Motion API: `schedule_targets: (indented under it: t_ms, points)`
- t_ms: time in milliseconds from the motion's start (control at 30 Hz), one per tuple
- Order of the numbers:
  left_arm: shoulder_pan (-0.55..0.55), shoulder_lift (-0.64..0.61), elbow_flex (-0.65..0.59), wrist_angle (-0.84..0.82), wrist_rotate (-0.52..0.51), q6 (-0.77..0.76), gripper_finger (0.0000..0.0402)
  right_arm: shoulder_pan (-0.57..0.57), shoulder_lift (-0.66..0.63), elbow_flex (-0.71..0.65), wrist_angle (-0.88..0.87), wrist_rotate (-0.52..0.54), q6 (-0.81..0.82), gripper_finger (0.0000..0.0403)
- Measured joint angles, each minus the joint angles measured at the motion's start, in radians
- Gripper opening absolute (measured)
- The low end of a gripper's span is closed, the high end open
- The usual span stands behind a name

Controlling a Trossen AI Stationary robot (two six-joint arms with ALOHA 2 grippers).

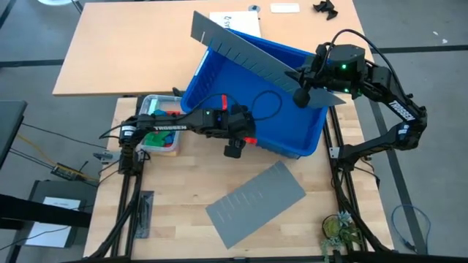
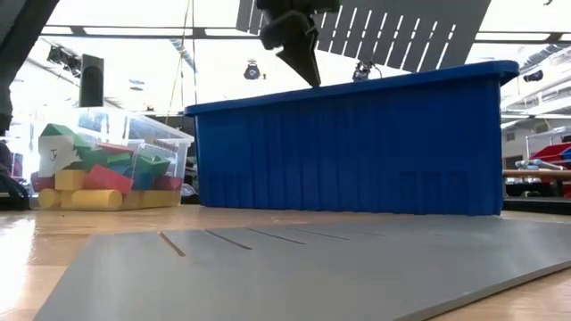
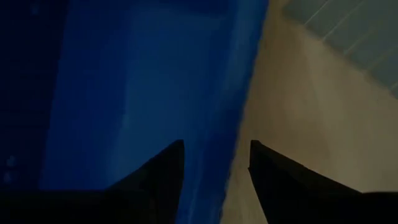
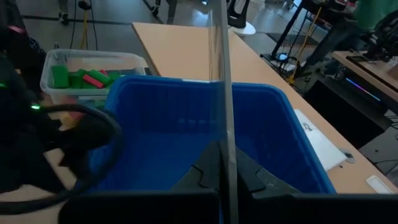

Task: Sort blocks
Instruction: Assemble the blue bin using bin divider

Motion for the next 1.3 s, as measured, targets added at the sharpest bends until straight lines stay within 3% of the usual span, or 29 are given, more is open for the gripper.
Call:
schedule_targets:
  t_ms: [167, 267, 367, 633, 1067, 1300]
  points:
    - [0.04, 0.026, -0.016, -0.045, 0.044, -0.042, 0.0183, 0.0, 0.0, 0.0, 0.001, 0.0, -0.007, 0.0002]
    - [0.043, 0.036, -0.034, 0.0, 0.049, -0.073, 0.0154, 0.0, 0.0, 0.0, 0.002, 0.0, -0.018, 0.0002]
    - [0.022, 0.038, -0.035, 0.036, 0.06, -0.067, 0.0119, 0.0, 0.0, 0.0, 0.002, -0.001, -0.023, 0.0002]
    - [-0.043, 0.036, -0.032, 0.109, 0.105, -0.213, 0.0108, 0.0, 0.0, 0.0, 0.006, 0.0, -0.026, 0.0002]
    - [-0.145, 0.035, -0.031, 0.041, -0.016, -0.451, 0.0109, 0.0, 0.0, 0.0, 0.002, 0.001, -0.025, 0.0002]
    - [-0.143, 0.039, -0.035, 0.039, -0.044, -0.444, 0.0182, 0.0, 0.0, -0.003, 0.002, 0.001, -0.023, 0.0002]
